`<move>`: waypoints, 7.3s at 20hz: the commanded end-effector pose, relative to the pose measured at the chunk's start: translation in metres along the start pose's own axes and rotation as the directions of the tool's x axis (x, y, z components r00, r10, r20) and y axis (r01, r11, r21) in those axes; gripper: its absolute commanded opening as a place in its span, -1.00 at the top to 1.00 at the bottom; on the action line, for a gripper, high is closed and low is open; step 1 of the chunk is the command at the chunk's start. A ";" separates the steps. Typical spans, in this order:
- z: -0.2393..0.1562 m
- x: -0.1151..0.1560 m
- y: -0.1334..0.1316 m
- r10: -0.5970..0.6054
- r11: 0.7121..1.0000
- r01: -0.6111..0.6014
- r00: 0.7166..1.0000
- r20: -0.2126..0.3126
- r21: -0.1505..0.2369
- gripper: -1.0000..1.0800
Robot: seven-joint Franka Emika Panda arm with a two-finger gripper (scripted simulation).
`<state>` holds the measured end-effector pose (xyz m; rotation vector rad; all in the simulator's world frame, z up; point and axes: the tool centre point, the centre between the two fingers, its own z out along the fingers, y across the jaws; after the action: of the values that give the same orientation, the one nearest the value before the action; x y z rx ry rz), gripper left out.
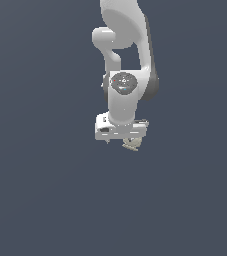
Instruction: Pick up the object and move it to a goal position.
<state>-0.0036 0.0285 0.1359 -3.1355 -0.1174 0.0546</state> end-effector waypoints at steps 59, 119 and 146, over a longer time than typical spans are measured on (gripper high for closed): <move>0.020 -0.040 -0.068 -0.893 0.451 0.892 0.451 -0.011 -0.033 -0.92; -0.147 0.004 0.016 -0.894 0.447 0.894 0.447 -0.015 -0.032 1.00; -0.323 0.046 0.087 -0.893 0.450 0.892 0.450 -0.012 -0.033 1.00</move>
<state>0.0582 -0.0534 0.4504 -2.6112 -1.7453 -0.0011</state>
